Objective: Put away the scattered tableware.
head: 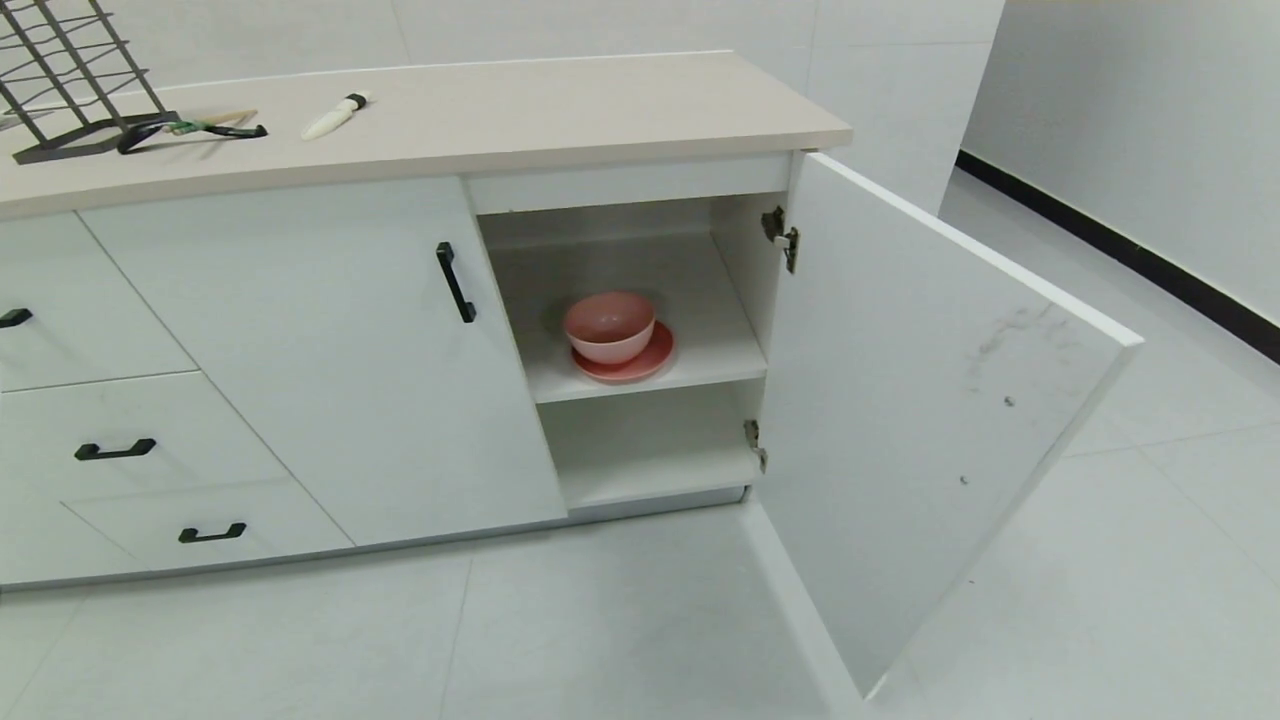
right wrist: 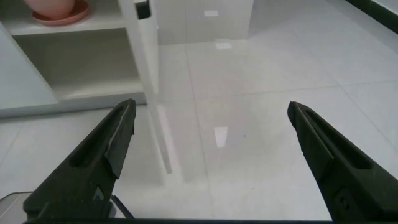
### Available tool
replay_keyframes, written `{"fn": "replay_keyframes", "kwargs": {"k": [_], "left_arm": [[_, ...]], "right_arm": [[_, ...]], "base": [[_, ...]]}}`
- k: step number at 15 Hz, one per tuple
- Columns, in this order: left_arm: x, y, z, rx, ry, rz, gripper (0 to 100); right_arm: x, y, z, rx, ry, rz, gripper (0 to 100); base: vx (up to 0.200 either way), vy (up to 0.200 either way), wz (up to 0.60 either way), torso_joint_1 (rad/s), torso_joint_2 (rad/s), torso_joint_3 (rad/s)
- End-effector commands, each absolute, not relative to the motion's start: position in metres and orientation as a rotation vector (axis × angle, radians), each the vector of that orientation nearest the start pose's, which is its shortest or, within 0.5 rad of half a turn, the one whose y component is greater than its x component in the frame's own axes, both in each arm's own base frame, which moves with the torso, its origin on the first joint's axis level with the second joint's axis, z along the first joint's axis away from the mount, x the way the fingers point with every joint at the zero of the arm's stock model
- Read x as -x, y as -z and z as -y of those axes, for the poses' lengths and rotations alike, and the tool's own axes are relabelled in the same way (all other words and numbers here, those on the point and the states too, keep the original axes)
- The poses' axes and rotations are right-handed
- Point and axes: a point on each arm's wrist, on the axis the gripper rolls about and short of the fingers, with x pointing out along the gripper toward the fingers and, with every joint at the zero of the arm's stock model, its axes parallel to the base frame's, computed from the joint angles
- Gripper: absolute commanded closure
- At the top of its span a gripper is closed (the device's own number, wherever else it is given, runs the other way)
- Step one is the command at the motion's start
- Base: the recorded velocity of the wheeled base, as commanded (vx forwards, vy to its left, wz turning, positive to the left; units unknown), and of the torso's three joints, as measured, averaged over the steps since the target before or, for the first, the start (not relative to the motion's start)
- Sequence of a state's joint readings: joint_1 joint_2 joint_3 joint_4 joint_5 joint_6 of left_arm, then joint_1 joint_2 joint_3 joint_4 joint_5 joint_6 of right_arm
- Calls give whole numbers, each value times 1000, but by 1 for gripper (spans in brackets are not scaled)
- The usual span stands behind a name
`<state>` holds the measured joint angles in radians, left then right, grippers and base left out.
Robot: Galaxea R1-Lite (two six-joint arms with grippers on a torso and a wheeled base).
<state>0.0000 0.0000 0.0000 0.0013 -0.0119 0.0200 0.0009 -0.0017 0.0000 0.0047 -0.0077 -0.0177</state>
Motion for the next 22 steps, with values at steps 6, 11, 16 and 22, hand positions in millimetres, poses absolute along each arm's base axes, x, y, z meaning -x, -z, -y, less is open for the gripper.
{"fn": "replay_keyframes", "kwargs": {"k": [6, 11, 16, 22], "left_arm": [[23, -76, 0, -2, 12, 2, 0], [23, -76, 0, -2, 12, 2, 0], [23, -75, 0, -3, 8, 0, 0], [23, -75, 0, -2, -2, 0, 0]], "right_arm": [[23, -75, 0, 20, 6, -3, 0], [23, -75, 0, 18, 6, -5, 100], [23, -76, 0, 6, 14, 1, 100], [11, -131, -3, 20, -152, 134, 100]], "base": [[-33, 0, 0, 0, 2, 0], [0, 0, 0, 0, 0, 0], [0, 0, 0, 0, 0, 0], [0, 0, 0, 0, 0, 0]]}}
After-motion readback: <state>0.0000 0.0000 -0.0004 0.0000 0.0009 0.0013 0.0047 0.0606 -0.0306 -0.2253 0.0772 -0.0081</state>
